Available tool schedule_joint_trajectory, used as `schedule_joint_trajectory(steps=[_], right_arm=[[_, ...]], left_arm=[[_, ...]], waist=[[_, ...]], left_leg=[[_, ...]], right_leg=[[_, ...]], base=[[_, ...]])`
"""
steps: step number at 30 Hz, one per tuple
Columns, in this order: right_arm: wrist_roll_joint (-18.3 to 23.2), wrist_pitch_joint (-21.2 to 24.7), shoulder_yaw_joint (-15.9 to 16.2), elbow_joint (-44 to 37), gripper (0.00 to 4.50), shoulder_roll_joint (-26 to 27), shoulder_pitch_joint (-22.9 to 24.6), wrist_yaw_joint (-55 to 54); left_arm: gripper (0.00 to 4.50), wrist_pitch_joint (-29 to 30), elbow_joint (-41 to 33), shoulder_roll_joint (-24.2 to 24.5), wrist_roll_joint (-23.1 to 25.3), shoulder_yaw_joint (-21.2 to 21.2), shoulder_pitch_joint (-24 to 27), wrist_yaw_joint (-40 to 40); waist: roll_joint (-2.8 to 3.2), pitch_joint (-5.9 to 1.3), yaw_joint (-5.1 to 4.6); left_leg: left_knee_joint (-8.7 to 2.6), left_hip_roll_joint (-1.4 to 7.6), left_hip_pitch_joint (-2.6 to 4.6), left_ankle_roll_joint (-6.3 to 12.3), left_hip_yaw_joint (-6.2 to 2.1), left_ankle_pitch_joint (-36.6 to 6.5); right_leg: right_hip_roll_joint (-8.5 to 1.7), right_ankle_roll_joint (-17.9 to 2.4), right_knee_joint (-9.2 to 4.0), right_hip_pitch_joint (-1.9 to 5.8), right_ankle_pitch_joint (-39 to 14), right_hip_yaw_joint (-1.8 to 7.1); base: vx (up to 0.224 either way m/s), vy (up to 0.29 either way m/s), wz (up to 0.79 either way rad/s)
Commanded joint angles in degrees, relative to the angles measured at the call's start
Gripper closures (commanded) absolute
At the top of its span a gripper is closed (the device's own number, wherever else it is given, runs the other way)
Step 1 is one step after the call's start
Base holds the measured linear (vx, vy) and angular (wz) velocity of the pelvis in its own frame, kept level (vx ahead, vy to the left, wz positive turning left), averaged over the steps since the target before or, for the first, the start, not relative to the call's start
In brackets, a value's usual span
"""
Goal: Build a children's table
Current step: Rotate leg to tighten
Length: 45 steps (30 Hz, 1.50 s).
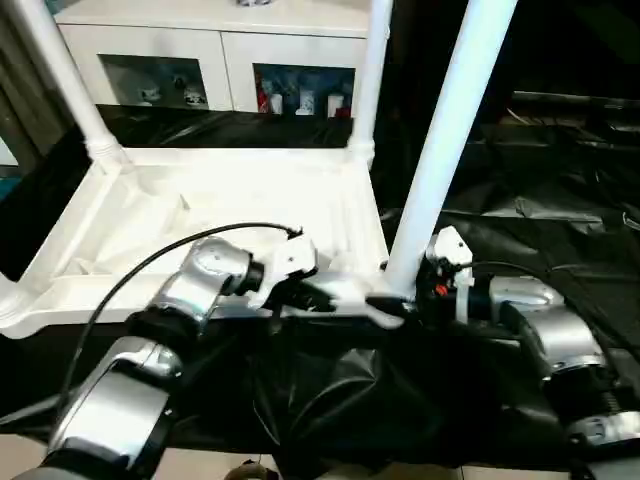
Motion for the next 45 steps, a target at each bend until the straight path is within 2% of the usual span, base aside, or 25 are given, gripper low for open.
schedule_joint_trajectory(steps=[1, 4, 9, 11, 13, 14, 15, 16, 18, 19, 20, 21, 24, 25, 26, 28, 30, 33, 34, 35, 36, 39, 40, 43, 45], right_arm=[[0.78, 0.69, 1.14, -1.95, 1.10, 0.20, 0.56, 0.49], [1.14, 1.59, 1.66, -2.71, 1.44, 0.82, 1.10, 0.76], [0.77, 1.98, 1.86, -3.39, 1.76, 1.39, 2.28, -0.14], [-0.13, 0.96, -1.60, -0.88, 1.78, 5.22, 2.76, -10.25], [-0.87, 0.19, -2.95, 0.68, 1.80, 6.84, 2.70, -15.06], [-1.00, 0.13, -3.36, 1.13, 1.80, 7.32, 2.67, -16.43], [-1.39, -0.27, -5.78, 3.45, 1.80, 10.25, 2.41, -24.24], [-1.41, -0.25, -6.51, 4.21, 1.80, 11.11, 2.23, -26.56], [-1.69, -0.56, -8.65, 6.87, 1.80, 13.99, 1.49, -34.21], [-1.79, -0.95, -9.63, 8.34, 1.81, 15.37, 0.93, -37.98], [-1.76, -1.50, -11.24, 10.61, 1.81, 17.73, -0.07, -43.41], [-2.04, -1.85, -11.64, 11.94, 1.81, 19.11, -0.81, -46.03], [-3.83, -3.60, -10.19, 14.24, 1.81, 21.59, -2.39, -48.51], [-4.20, -4.06, -9.87, 14.52, 1.81, 21.88, -2.62, -48.49], [-4.55, -4.54, -9.60, 14.82, 1.81, 22.16, -2.85, -48.50], [-4.50, -5.99, -9.01, 14.79, 1.81, 22.62, -3.41, -46.47], [-4.45, -6.42, -8.66, 14.60, 1.25, 22.66, -3.55, -45.42], [-4.61, -6.49, -6.44, 13.09, 1.05, 21.23, -3.68, -39.33], [-4.32, -6.17, -5.48, 11.87, 1.05, 20.04, -3.37, -35.97], [-4.07, -6.04, -4.24, 10.12, 1.05, 18.17, -2.81, -31.76], [-4.06, -6.04, -4.22, 10.08, 1.05, 18.13, -2.80, -31.69], [-3.36, -5.50, -2.43, 6.86, 1.05, 14.22, -1.55, -24.59], [-2.53, -4.75, -1.54, 4.25, 1.05, 11.08, -0.59, -19.60], [-1.83, -3.94, -1.06, 1.95, 1.05, 8.39, 0.21, -15.11], [-0.96, -2.86, -0.98, 0.02, 1.05, 6.04, 0.79, -10.97]], left_arm=[[4.50, -0.12, -2.10, -0.72, -1.20, -0.55, 0.04, -1.79], [4.50, 0.09, -2.21, -0.88, -1.41, -0.24, 0.04, -1.57], [4.50, 0.41, -2.14, -1.49, -1.22, 0.19, -0.02, 0.52], [4.50, 1.25, 0.34, -3.04, 0.00, 1.20, -1.60, 7.39], [4.50, 2.01, 1.61, -3.72, 0.77, 1.53, -2.46, 10.73], [4.50, 2.26, 1.97, -3.92, 0.98, 1.61, -2.70, 11.65], [4.50, 3.87, 4.21, -5.82, 1.29, 2.74, -4.33, 17.41], [4.50, 4.34, 4.75, -6.40, 1.40, 2.94, -4.76, 18.88], [4.50, 5.88, 6.61, -8.47, 1.94, 3.48, -6.27, 24.44], [4.50, 6.92, 7.48, -9.64, 2.04, 3.81, -7.02, 27.22], [4.50, 8.23, 9.01, -11.67, 2.17, 4.47, -8.26, 32.52], [4.50, 8.77, 9.65, -12.95, 2.03, 4.71, -8.78, 34.28], [4.50, 8.68, 10.75, -15.52, 2.17, 4.78, -9.62, 36.85], [4.50, 8.46, 10.98, -15.75, 2.24, 4.72, -9.73, 36.86], [4.50, 8.23, 11.24, -15.95, 2.30, 4.66, -9.84, 36.82], [4.50, 7.42, 11.35, -16.19, 2.34, 4.44, -9.84, 36.01], [4.50, 7.11, 11.24, -16.18, 2.34, 4.31, -9.76, 35.52], [4.50, 4.57, 10.88, -14.76, 2.68, 3.32, -8.97, 32.70], [4.50, 3.58, 10.54, -13.88, 2.68, 3.09, -8.53, 30.77], [4.50, 2.28, 9.70, -12.64, 2.31, 2.90, -7.80, 27.32], [4.50, 2.26, 9.68, -12.62, 2.31, 2.90, -7.79, 27.26], [4.50, 0.61, 7.34, -10.09, 1.47, 2.01, -6.07, 19.76], [4.50, -0.72, 5.43, -7.93, 1.10, 0.89, -4.63, 13.95], [4.50, -0.60, 3.96, -6.36, 0.18, 0.69, -3.63, 9.76], [4.50, -0.43, 2.46, -4.97, -1.14, 0.84, -2.74, 5.87]], waist=[[-0.48, -3.63, -0.03], [-0.48, -3.77, -0.06], [-0.60, -3.73, 0.08], [-0.51, -3.61, 0.00], [-0.71, -3.46, -0.50], [-0.75, -3.43, -0.51], [-0.50, -3.35, -0.66], [-0.46, -3.26, -0.99], [-0.56, -3.31, -1.23], [-0.37, -3.37, -1.23], [-0.40, -3.40, -1.58], [-0.14, -3.38, -1.57], [-0.39, -3.53, -1.62], [-0.21, -3.54, -1.61], [-0.38, -3.57, -1.62], [-0.25, -3.57, -1.51], [-0.27, -3.49, -1.58], [-0.41, -3.49, -1.66], [-0.40, -3.48, -1.57], [-0.68, -3.50, -1.61], [-0.62, -3.46, -1.52], [-0.61, -3.56, -1.57], [-0.55, -3.59, -1.32], [-0.34, -3.76, -1.11], [-0.31, -3.77, -1.09]], left_leg=[[-4.26, 4.45, 1.66, 2.68, -1.88, -11.05], [-4.16, 4.36, 1.61, 2.89, -1.87, -9.73], [-4.09, 4.32, 1.53, 3.32, -1.84, -9.39], [-4.27, 4.46, 1.73, 2.66, -1.88, -10.47], [-4.54, 4.17, 1.92, 0.51, -2.07, -13.11], [-4.53, 4.13, 1.90, 0.33, -2.10, -13.42], [-4.66, 4.22, 1.98, -0.21, -2.18, -14.11], [-4.75, 4.13, 2.26, -1.03, -2.13, -15.35], [-4.90, 4.07, 2.20, -1.79, -2.29, -15.95], [-4.86, 4.07, 2.24, -1.95, -2.36, -15.82], [-4.88, 3.95, 2.19, -2.09, -2.26, -15.62], [-4.88, 3.97, 2.26, -2.21, -2.30, -15.67], [-4.75, 3.76, 1.80, -1.25, -2.27, -13.69], [-4.71, 3.72, 1.78, -0.90, -2.25, -13.35], [-4.59, 3.64, 1.77, -0.12, -2.16, -12.80], [-4.54, 3.68, 1.65, 1.00, -2.16, -12.41], [-4.64, 3.78, 1.73, 1.14, -2.19, -13.03], [-4.68, 3.74, 1.60, 1.38, -2.23, -13.71], [-4.68, 3.77, 1.62, 1.69, -2.26, -13.66], [-4.58, 3.71, 1.35, 2.24, -2.30, -12.78], [-4.52, 3.72, 1.34, 2.61, -2.24, -12.60], [-4.41, 3.82, 1.41, 3.12, -2.16, -11.65], [-4.37, 4.00, 1.23, 3.89, -2.21, -10.28], [-4.09, 4.25, 1.37, 4.81, -1.92, -8.95], [-4.05, 4.22, 1.39, 4.93, -1.83, -8.63]], right_leg=[[-4.71, -15.08, -3.77, 2.00, -6.31, 2.81], [-4.59, -15.21, -3.49, 2.05, -4.06, 2.75], [-4.65, -15.13, -3.54, 2.04, -4.10, 2.72], [-4.66, -14.86, -3.73, 1.74, -5.83, 2.80], [-4.92, -13.83, -4.36, 1.69, -10.94, 2.89], [-4.98, -13.47, -4.52, 1.80, -12.00, 2.92], [-4.97, -12.85, -4.68, 1.63, -13.54, 3.00], [-4.84, -12.53, -4.92, 1.22, -14.82, 3.08], [-4.89, -12.02, -5.04, 1.33, -15.69, 3.04], [-4.91, -11.89, -4.99, 1.33, -15.43, 3.05], [-4.75, -12.04, -4.95, 1.29, -14.10, 3.06], [-4.79, -12.11, -4.99, 1.21, -13.96, 3.09], [-4.72, -11.99, -4.84, 1.73, -11.09, 2.98], [-4.68, -11.95, -4.82, 1.76, -10.38, 2.96], [-4.56, -11.97, -4.77, 1.87, -8.99, 2.97], [-4.69, -12.10, -4.75, 1.99, -8.41, 2.95], [-4.59, -12.23, -4.81, 1.93, -9.04, 2.92], [-4.57, -12.10, -4.84, 2.09, -9.73, 2.90], [-4.61, -11.99, -4.92, 2.12, -9.77, 2.89], [-4.64, -11.97, -4.74, 2.44, -9.11, 2.83], [-4.67, -11.94, -4.82, 2.41, -8.94, 2.86], [-4.69, -12.31, -4.67, 2.27, -8.46, 2.91], [-4.58, -12.77, -4.40, 2.55, -6.70, 2.78], [-4.28, -14.90, -3.58, 2.30, -2.07, 2.66], [-4.30, -15.49, -3.47, 2.20, -1.28, 2.67]], base=[[0.000, 0.000, 0.00], [0.000, 0.000, 0.00], [0.000, 0.000, 0.00], [0.000, 0.000, 0.00], [0.000, 0.000, 0.00], [0.000, 0.000, 0.00], [0.000, 0.000, 0.00], [0.000, 0.000, 0.00], [0.000, 0.000, 0.00], [0.000, 0.000, 0.00], [0.000, 0.000, 0.00], [0.000, 0.000, 0.00], [0.000, 0.000, 0.00], [0.000, 0.000, 0.00], [0.000, 0.000, 0.00], [0.000, 0.000, 0.00], [0.000, 0.000, 0.00], [0.000, 0.000, 0.00], [0.000, 0.000, 0.00], [0.000, 0.000, 0.00], [0.000, 0.000, 0.00], [0.000, 0.000, 0.00], [0.000, 0.000, 0.00], [0.000, 0.000, 0.00], [0.000, 0.000, 0.00]])
